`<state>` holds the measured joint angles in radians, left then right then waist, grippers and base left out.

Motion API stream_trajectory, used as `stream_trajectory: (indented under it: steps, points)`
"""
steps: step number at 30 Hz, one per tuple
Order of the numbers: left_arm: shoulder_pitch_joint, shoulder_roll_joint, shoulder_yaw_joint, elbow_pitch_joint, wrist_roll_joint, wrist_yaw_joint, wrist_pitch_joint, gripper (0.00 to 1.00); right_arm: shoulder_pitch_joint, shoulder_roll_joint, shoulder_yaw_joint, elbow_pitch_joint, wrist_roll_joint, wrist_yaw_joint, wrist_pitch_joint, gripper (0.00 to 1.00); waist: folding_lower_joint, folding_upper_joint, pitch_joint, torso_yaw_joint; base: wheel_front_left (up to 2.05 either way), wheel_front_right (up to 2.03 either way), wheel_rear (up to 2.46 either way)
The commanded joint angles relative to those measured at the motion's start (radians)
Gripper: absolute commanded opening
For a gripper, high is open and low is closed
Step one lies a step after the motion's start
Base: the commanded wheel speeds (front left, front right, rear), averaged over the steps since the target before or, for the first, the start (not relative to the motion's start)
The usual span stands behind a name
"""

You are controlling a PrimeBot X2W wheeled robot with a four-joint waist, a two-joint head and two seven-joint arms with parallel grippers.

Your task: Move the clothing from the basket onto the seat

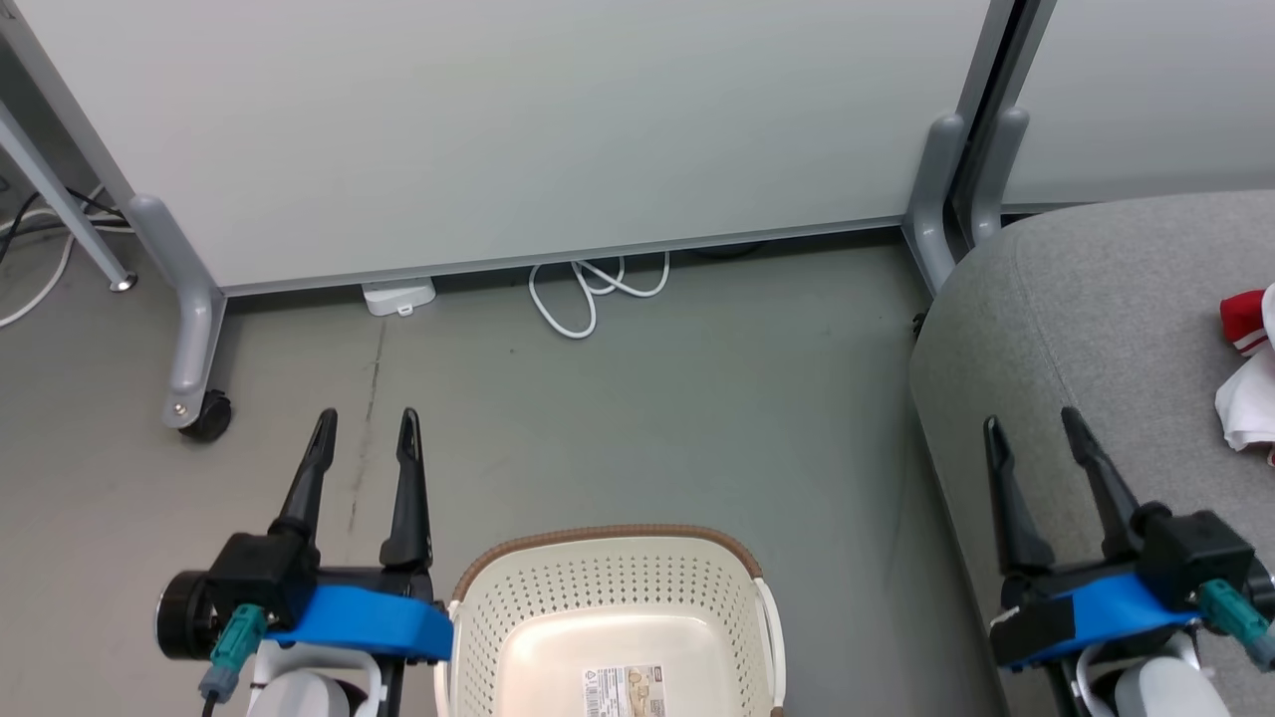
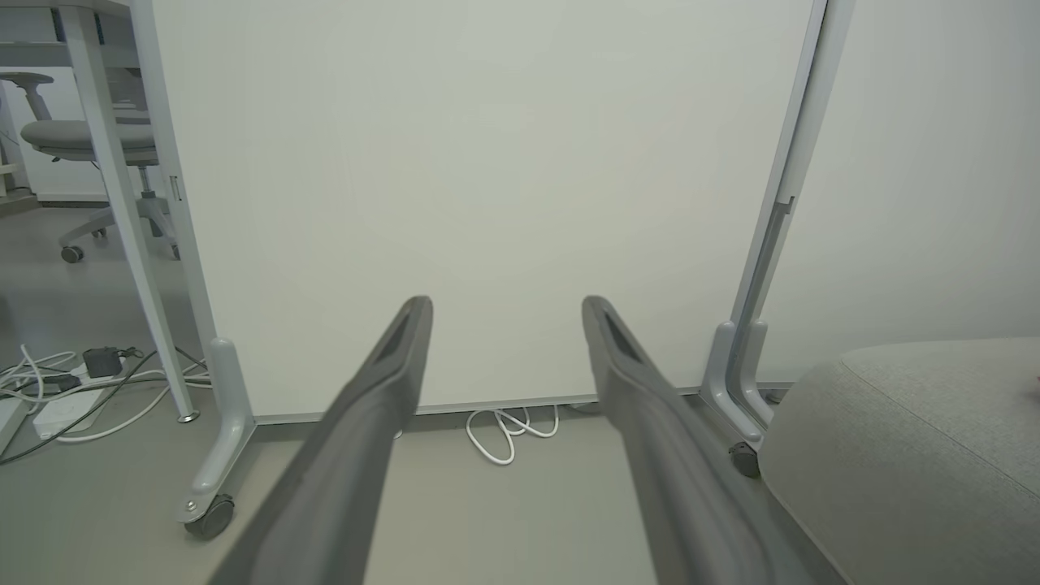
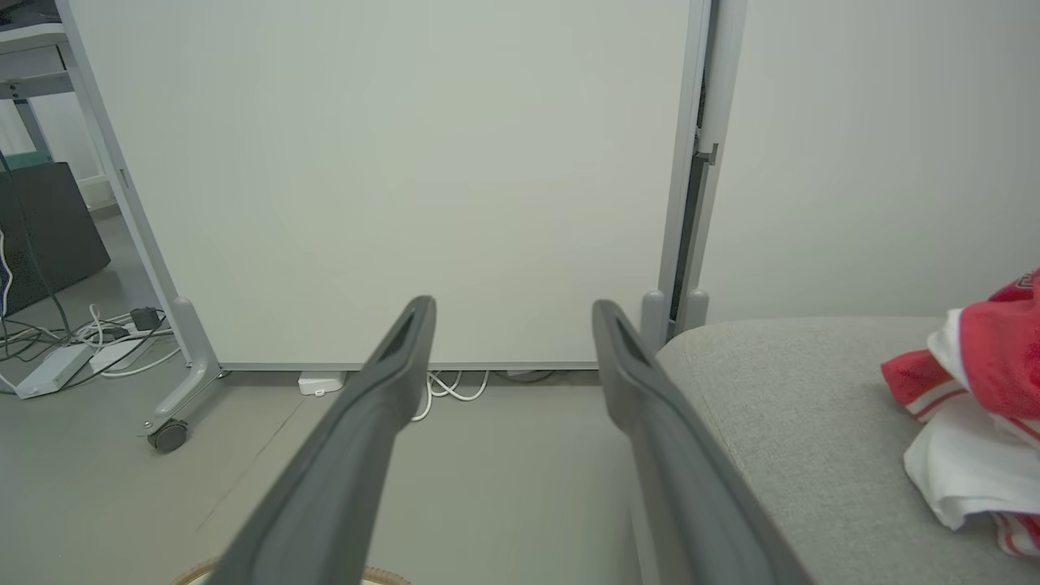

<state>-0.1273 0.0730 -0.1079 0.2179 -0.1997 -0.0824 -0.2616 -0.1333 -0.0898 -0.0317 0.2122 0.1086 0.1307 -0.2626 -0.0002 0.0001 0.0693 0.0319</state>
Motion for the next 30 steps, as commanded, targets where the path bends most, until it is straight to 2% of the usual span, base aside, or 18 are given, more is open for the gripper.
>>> stream_trajectory:
  steps: [1, 19, 30]
  points:
    - [0.01, -0.003, 0.007, 0.002, 0.008, -0.006, -0.005, 1.0, 0.019, 0.006, 0.001, 0.003, 0.006, 0.0, -0.003, 1.0, 0.0002, -0.0001, -0.008, -0.001, 0.0, 0.0, 0.0]
    - [0.108, -0.023, 0.071, 0.01, 0.008, -0.033, -0.005, 1.0, 0.125, 0.035, -0.008, 0.035, 0.027, 0.0, -0.003, 1.0, 0.0002, -0.0001, -0.069, 0.005, 0.0, 0.0, 0.0]
    - [0.132, -0.023, 0.067, 0.014, -0.006, -0.017, -0.005, 1.0, 0.135, 0.039, -0.004, 0.043, 0.032, 0.0, -0.003, 1.0, 0.0002, -0.0001, -0.083, 0.002, 0.0, 0.0, 0.0]
